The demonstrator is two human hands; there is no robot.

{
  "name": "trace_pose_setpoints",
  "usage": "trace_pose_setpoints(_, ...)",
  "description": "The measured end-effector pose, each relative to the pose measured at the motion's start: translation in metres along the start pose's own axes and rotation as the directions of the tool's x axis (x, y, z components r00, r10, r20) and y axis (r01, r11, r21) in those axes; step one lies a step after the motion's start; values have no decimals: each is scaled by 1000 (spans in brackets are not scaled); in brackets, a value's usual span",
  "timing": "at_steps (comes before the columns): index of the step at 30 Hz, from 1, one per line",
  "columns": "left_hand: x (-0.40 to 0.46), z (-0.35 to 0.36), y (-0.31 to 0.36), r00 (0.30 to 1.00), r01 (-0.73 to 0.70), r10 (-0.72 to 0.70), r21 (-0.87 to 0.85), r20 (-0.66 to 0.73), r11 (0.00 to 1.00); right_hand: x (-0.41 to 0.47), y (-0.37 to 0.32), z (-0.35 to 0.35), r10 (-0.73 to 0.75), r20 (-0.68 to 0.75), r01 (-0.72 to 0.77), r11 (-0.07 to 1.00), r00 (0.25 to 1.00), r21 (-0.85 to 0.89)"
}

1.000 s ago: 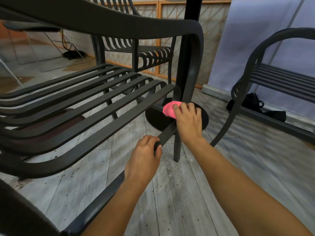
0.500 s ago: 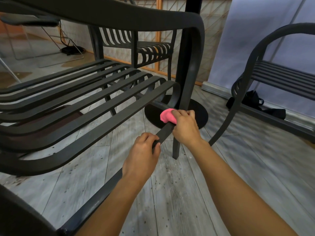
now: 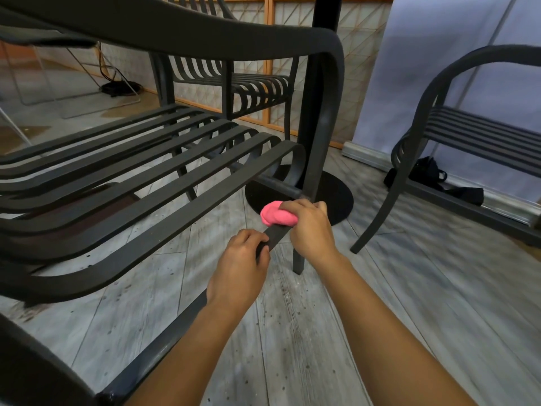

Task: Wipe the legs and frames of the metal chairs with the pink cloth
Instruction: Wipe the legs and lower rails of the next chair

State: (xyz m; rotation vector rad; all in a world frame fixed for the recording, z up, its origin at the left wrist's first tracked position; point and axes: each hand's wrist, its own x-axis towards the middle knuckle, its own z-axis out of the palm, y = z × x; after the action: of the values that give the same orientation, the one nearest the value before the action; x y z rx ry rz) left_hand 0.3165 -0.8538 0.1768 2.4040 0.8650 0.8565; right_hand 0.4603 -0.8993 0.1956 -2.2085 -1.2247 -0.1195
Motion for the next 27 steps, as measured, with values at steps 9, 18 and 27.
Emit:
trace_pose_setpoints(9, 2, -1, 0, 999, 16, -17, -34, -37, 999, -9, 10, -7, 90, 3, -88, 964, 996, 251)
trace_pose_setpoints(18, 1, -4, 3, 993, 107, -112, -98, -45, 989, -16, 23, -52, 283, 29, -257, 815, 959, 519)
trace_pose_setpoints(27, 1, -3, 2, 992, 115, -119, -95, -39, 989, 43, 3, -53, 159, -214, -87, 947, 964, 310)
